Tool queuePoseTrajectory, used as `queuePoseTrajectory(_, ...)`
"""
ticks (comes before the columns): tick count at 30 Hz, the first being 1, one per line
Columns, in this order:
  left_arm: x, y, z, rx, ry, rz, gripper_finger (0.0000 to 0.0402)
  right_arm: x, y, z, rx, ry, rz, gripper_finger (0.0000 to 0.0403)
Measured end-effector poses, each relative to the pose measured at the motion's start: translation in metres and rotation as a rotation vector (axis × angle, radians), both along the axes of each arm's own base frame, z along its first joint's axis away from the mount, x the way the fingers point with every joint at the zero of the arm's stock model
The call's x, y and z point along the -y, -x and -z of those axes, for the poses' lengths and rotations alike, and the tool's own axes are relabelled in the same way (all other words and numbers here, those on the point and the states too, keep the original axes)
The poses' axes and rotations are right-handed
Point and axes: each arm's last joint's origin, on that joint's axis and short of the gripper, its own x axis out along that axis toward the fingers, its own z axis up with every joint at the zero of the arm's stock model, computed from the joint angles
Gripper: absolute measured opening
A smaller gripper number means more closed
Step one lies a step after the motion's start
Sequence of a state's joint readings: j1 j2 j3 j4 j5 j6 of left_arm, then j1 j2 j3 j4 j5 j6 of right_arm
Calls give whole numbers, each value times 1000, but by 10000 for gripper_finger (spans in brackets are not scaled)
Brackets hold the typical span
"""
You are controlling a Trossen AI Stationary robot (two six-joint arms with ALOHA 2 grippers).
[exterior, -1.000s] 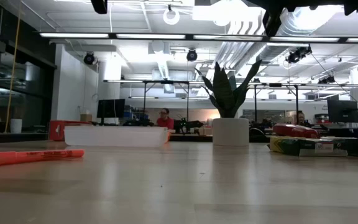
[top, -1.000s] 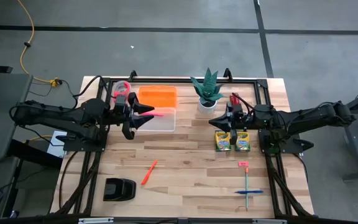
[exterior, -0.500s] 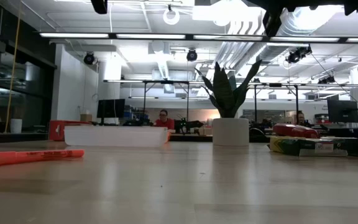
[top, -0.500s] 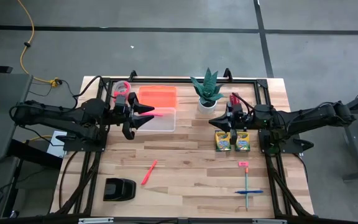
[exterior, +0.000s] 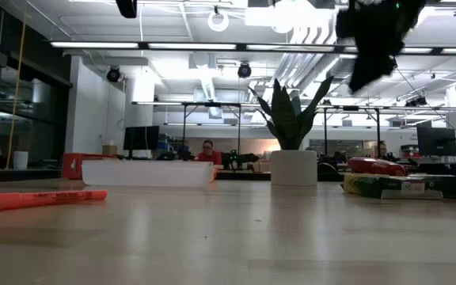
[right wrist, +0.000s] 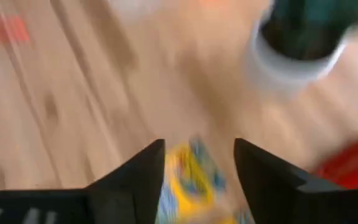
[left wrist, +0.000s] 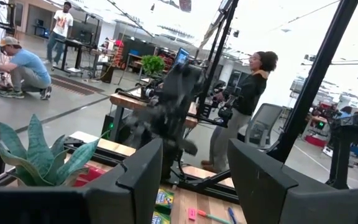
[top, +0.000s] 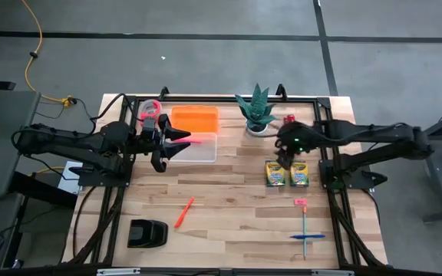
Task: Pack school essentials
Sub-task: Put the left yellow crayon box into the orange supply box
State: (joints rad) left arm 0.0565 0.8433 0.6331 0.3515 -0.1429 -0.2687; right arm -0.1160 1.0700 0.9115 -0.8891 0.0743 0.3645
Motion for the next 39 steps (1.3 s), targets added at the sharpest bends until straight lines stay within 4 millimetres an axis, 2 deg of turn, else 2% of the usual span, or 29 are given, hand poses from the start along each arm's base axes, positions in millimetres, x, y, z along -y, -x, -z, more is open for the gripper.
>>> queuePoseTrajectory(4, 0, 0, 0, 0, -1, -1, 172, 8, -1, 35, -184, -67, -122, 208)
queuePoseTrajectory(8, 0, 0, 0, 1, 0, -1, 172, 17, -10, 55, -221, -75, -219, 209)
queuePoseTrajectory(11, 0, 0, 0, 1, 0, -1, 172, 22, -18, 66, -213, -122, -300, 209)
queuePoseTrajectory(19, 0, 0, 0, 1, 1, -1, 172, 31, -34, 97, -297, -120, -435, 209)
queuePoseTrajectory(25, 0, 0, 0, 1, 1, -2, 172, 33, -43, 117, -355, -138, -464, 209)
queuePoseTrajectory(29, 0, 0, 0, 1, 2, -10, 172, 34, -45, 124, -381, -149, -466, 205)
queuePoseTrajectory(34, -1, 0, 0, 1, 2, -33, 172, 34, -46, 125, -384, -152, -467, 160)
queuePoseTrajectory(39, -1, 0, 0, 1, 3, -37, 172, 34, -45, 126, -398, -144, -455, 64)
